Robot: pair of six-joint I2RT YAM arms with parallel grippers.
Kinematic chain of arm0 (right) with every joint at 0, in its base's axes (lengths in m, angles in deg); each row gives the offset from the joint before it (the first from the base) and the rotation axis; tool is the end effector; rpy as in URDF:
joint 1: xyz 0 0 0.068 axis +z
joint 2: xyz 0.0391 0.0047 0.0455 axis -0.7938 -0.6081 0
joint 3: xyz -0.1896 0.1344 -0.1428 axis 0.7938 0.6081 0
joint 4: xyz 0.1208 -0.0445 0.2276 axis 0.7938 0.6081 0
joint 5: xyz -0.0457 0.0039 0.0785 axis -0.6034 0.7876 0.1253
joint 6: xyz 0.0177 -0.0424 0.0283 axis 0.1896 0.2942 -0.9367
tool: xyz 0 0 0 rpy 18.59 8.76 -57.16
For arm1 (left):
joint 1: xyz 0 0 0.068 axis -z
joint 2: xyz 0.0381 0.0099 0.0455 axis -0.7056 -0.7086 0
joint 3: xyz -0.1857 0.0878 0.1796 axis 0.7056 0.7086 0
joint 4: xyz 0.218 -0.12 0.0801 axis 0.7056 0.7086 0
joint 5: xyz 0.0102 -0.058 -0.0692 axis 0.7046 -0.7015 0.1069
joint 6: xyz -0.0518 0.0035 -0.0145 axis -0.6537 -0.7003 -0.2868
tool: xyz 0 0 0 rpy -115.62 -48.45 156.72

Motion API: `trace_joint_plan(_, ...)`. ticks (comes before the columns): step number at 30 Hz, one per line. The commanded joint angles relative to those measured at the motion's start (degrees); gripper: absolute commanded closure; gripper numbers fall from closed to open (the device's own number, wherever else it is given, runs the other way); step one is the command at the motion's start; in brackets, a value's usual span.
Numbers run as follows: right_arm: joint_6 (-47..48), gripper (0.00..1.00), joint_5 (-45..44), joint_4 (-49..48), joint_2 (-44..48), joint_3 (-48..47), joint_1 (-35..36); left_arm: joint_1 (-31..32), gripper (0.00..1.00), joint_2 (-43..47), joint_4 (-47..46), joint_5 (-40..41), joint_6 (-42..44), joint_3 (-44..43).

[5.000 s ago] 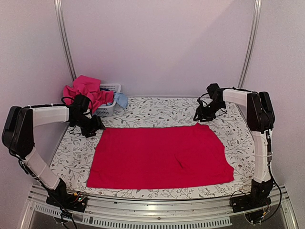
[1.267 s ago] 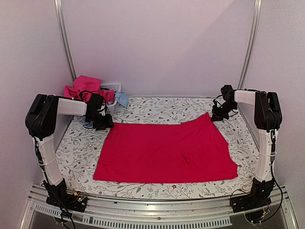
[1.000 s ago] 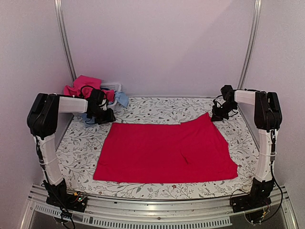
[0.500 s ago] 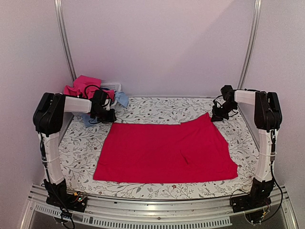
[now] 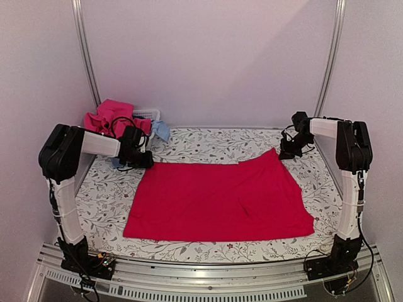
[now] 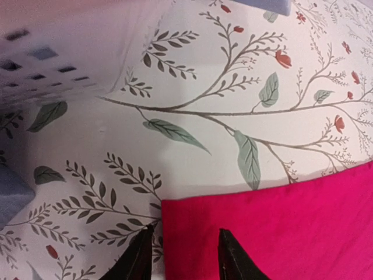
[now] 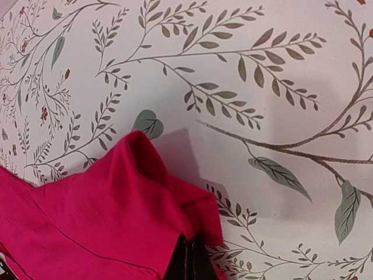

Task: Fold and stack the mixed laundry pile
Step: Pick up the 1/3-folded T-shirt from the center of the board.

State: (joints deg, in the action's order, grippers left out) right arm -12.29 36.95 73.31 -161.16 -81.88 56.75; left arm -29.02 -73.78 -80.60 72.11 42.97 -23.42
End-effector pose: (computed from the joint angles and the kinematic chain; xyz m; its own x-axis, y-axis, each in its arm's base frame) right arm 0.4631 0.0450 0.1545 -0.9506 0.0542 -0.3056 -0.0517 0.9432 0.3281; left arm 0.4015 -0.1148 0.1283 -0.8214 -0.0324 -0.5694 0.0770 0.9830 -0.1670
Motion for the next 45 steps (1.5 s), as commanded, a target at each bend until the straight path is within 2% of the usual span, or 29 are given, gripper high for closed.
trace_joint_plan(1, 0.3, 1.0, 0.5, -0.1, -1.0, -1.5, -0.3, 0.7, 0.61, 2.6, -9.1, 5.5, 0.6, 3.1)
trace_joint_plan(4, 0.1, 1.0, 0.5, 0.0, -1.1, -1.4, -0.3, 0.8, 0.61, 2.7, -14.3, 6.5, 0.1, 4.7)
trace_joint_plan(8, 0.2, 1.0, 0.2, 0.1, -0.9, -1.4, -0.3, 1.5, 0.62, 1.2, -16.0, 8.4, -0.5, 4.4)
trace_joint_plan(11, 0.3, 1.0, 0.3, 0.1, -0.7, -1.4, -0.3, 2.7, 0.62, 0.8, -18.8, 6.9, 0.1, 5.8)
trace_joint_plan(18, 0.1, 1.0, 0.0, 0.2, -0.4, -1.3, -0.3, 4.2, 0.63, 0.2, -18.8, 7.0, -1.9, 7.9)
trace_joint_plan(28, -0.3, 1.0, 0.1, -0.7, 0.5, 0.5, -0.3, 4.3, 0.61, -0.1, -17.4, 12.6, -7.5, 10.9)
trace_joint_plan(37, -0.1, 1.0, -0.2, -0.7, 0.7, 1.1, -0.3, 3.7, 0.59, -3.6, -15.5, 10.4, -7.8, 5.9)
trace_joint_plan(45, -0.3, 1.0, -0.1, -0.8, 0.8, 1.1, -0.3, 3.8, 0.74, -6.3, -12.4, 9.4, -5.9, 3.3)
